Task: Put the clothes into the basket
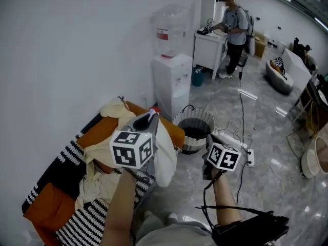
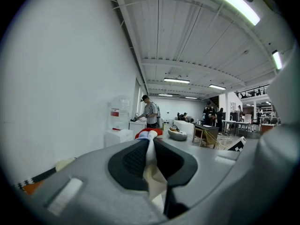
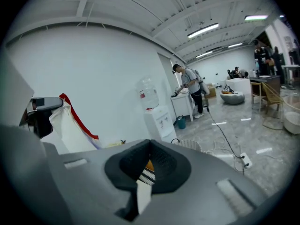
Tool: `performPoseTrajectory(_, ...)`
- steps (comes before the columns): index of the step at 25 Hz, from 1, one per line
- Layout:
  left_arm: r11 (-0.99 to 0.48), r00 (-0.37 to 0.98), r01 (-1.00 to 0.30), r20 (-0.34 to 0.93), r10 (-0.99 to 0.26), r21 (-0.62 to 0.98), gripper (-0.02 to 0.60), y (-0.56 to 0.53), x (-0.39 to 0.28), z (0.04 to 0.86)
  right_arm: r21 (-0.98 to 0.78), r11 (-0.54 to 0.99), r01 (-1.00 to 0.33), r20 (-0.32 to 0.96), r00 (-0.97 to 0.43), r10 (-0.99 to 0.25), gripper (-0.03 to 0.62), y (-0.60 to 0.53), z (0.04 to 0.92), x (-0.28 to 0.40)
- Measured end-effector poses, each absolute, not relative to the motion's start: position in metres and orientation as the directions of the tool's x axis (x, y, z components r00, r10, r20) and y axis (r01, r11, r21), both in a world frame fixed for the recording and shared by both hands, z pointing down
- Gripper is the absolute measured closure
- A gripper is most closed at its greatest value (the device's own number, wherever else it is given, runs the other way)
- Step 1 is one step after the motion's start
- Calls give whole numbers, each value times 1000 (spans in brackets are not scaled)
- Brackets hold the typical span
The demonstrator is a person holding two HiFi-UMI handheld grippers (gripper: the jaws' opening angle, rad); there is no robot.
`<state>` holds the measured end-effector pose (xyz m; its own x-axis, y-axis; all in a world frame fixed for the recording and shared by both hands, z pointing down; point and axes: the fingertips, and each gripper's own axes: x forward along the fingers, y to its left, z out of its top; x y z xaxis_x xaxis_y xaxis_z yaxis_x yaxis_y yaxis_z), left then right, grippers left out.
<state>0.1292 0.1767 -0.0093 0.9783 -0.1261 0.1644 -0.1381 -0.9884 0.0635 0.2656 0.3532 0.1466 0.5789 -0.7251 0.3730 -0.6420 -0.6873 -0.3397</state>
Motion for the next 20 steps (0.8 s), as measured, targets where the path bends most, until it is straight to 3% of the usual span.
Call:
performPoseTrajectory(12, -993, 980, 109, 159, 116, 49, 545, 248, 281, -17, -349, -811, -469, 378, 721, -580, 591, 448, 156, 363)
performPoseTrajectory(20, -982, 977, 169, 119, 179, 88, 545, 245, 382, -20, -290, -833, -471, 390, 737, -553, 591, 441, 149, 448)
